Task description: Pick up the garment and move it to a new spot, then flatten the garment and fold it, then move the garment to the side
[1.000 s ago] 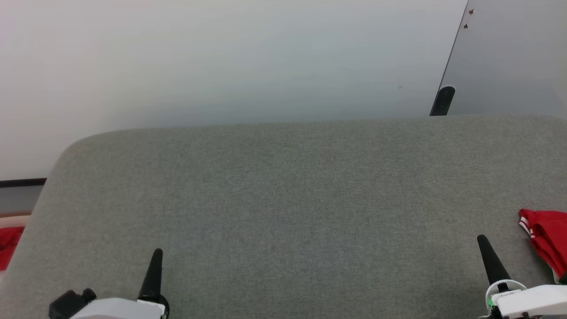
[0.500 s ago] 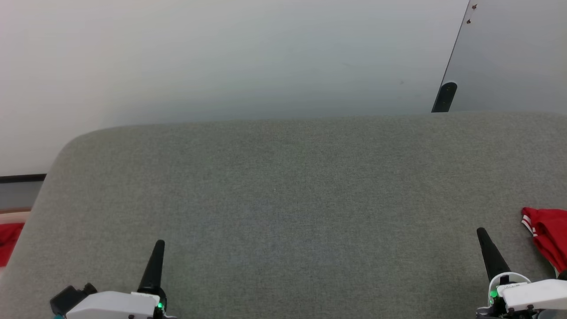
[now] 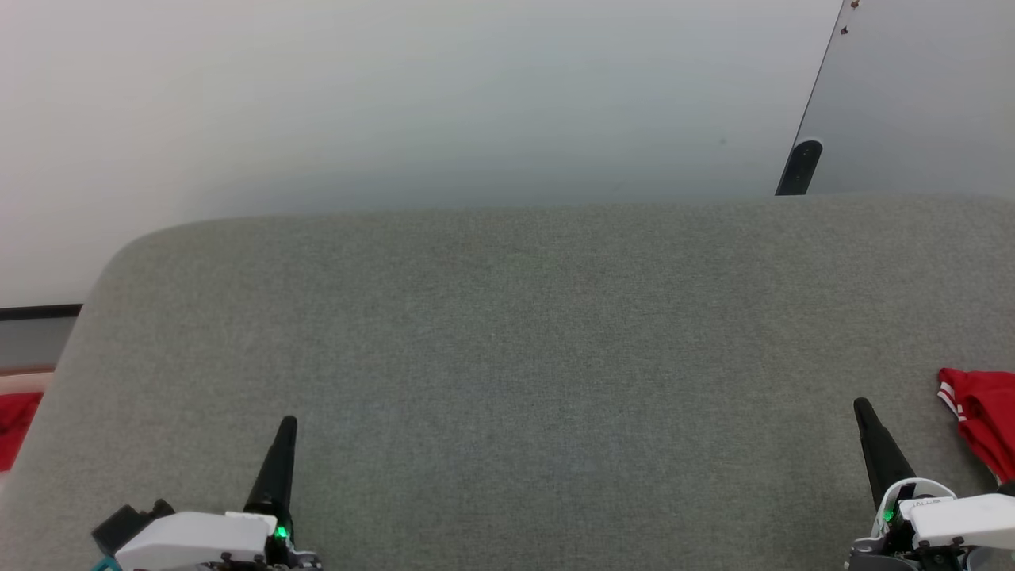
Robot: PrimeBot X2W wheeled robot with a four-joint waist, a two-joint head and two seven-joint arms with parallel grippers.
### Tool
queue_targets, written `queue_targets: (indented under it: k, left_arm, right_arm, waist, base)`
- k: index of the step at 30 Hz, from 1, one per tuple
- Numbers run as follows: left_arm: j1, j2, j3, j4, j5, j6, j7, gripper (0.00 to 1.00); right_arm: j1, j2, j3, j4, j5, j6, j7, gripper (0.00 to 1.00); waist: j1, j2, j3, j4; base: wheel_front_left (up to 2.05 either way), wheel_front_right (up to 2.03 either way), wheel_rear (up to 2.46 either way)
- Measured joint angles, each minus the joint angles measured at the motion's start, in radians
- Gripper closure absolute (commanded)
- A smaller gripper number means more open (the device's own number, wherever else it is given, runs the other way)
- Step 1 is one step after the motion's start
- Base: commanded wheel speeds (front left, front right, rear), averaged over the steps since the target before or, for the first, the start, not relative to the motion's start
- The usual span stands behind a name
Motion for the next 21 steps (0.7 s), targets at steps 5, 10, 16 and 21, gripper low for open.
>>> queue_targets:
  k: [5, 10, 16, 21]
  left_arm:
    - [-0.009, -0.003, 0.003, 0.002, -0.032, -0.002, 0.01, 1.0]
    - [-0.016, -0.005, 0.007, 0.004, -0.067, -0.005, 0.019, 1.0]
    - [-0.025, -0.009, 0.01, 0.007, -0.108, -0.009, 0.03, 1.0]
    - [-0.034, -0.011, 0.013, 0.009, -0.137, -0.011, 0.04, 1.0]
  right_arm:
    - [-0.001, 0.002, -0.002, 0.004, 0.034, 0.0, 0.002, 1.0]
    - [-0.012, 0.004, -0.004, 0.009, 0.072, 0.0, 0.005, 1.0]
    - [-0.019, 0.007, -0.006, 0.015, 0.115, 0.0, 0.009, 1.0]
    - [-0.024, 0.009, -0.008, 0.018, 0.144, 0.0, 0.012, 1.0]
  waist:
    - [0.0, -0.0001, 0.004, 0.001]
    - [0.0, 0.0, 0.008, 0.002]
    - [0.0, 0.0, 0.013, 0.003]
    - [0.0, 0.0, 0.017, 0.004]
  base:
    - [0.0, 0.0, 0.0]
    - [0.0, 0.0, 0.0]
    - [0.0, 0.0, 0.0]
    - [0.0, 0.0, 0.0]
